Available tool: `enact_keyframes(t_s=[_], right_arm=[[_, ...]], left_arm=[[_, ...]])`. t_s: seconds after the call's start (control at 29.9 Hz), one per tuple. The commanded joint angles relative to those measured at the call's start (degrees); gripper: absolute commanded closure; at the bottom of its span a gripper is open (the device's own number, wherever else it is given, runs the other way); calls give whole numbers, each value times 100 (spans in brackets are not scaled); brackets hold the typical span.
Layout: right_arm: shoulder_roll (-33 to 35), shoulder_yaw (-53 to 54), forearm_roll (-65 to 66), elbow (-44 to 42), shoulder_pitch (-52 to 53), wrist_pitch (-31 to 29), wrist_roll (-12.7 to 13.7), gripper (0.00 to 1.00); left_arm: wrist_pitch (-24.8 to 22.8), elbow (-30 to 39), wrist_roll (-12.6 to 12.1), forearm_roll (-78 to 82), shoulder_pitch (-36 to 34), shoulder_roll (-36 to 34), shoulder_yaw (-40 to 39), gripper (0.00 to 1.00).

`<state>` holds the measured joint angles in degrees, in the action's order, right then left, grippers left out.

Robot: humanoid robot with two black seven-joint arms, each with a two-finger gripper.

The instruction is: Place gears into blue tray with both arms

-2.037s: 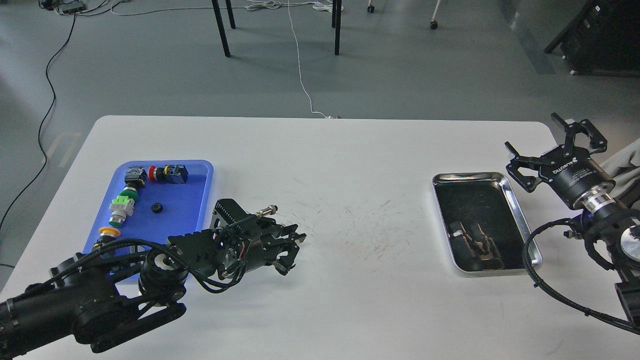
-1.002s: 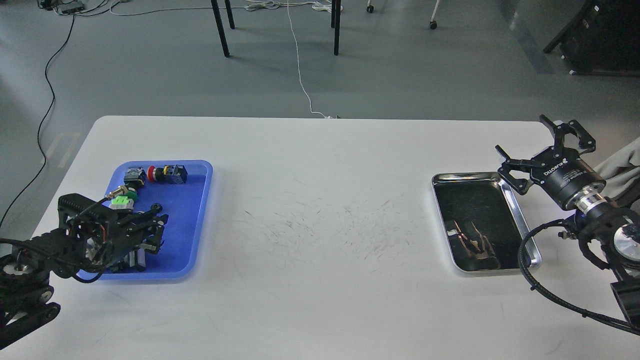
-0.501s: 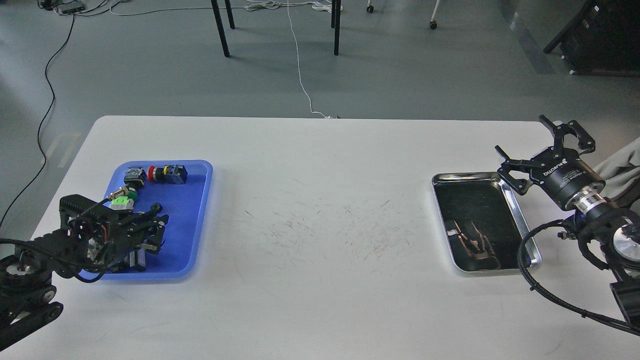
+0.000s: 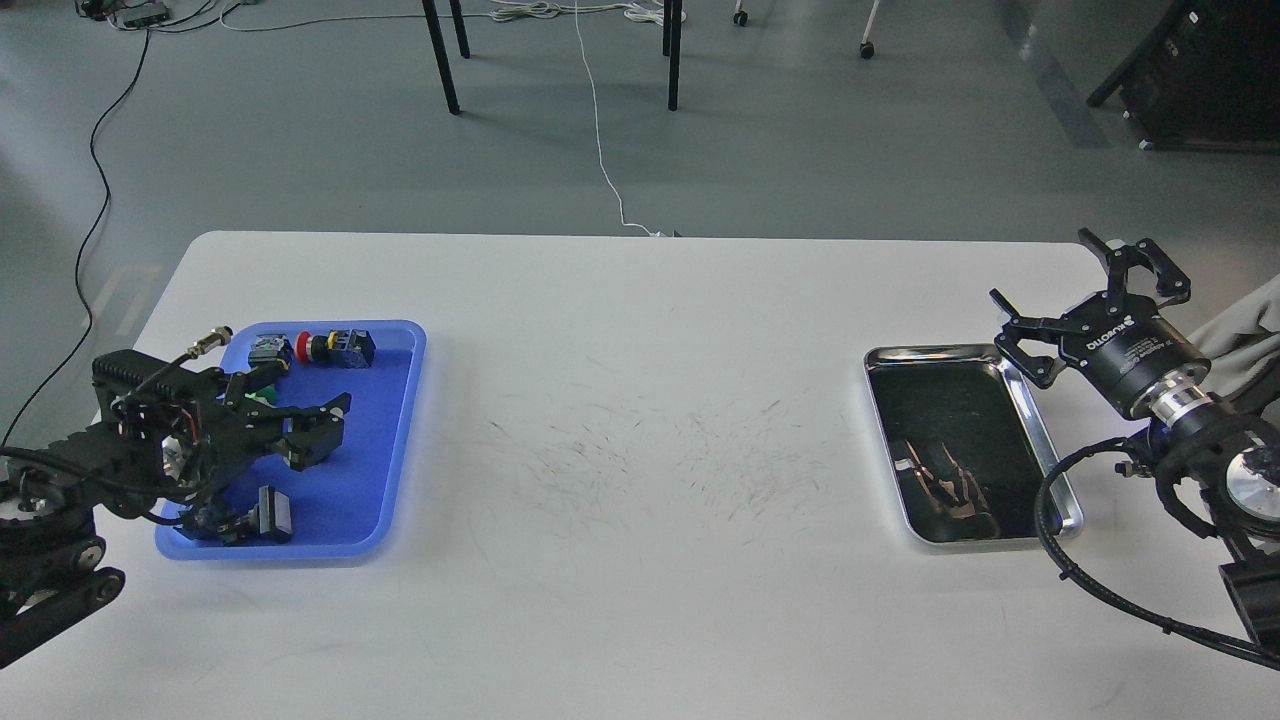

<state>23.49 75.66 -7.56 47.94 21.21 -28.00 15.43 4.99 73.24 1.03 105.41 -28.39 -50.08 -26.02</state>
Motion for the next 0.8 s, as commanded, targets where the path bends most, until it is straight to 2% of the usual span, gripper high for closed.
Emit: enact_keyframes(t_s=[0.0, 0.1, 0.23, 0.4, 0.53, 0.6, 0.77], right_arm=[[50, -51, 0, 101, 5, 0, 4, 2], [85, -8, 0, 320, 5, 0, 4, 2], [208, 36, 0, 821, -21, 0, -5, 2], [217, 54, 0, 866, 23, 0, -5, 2], [200, 63, 0, 848, 155, 0, -5, 2], [200, 71, 0, 822, 216, 0, -5, 2], [200, 36, 9, 620, 348, 14, -5, 1]], left_arm=[[-16, 23, -59, -958, -507, 33, -157, 5], [37, -47, -95, -1924, -1009, 121, -210, 5], [46, -292, -130, -3313, -1484, 752, -648, 5], [37, -1231, -130, -4877, -1634, 1622, -1509, 3], [-33, -2093, -60, -6231, -1818, 2238, -1687, 3], [-112, -2419, -16, -6855, -1880, 2440, -1695, 3], [-691, -2991, 151, -8139, -1959, 2652, -1731, 2]])
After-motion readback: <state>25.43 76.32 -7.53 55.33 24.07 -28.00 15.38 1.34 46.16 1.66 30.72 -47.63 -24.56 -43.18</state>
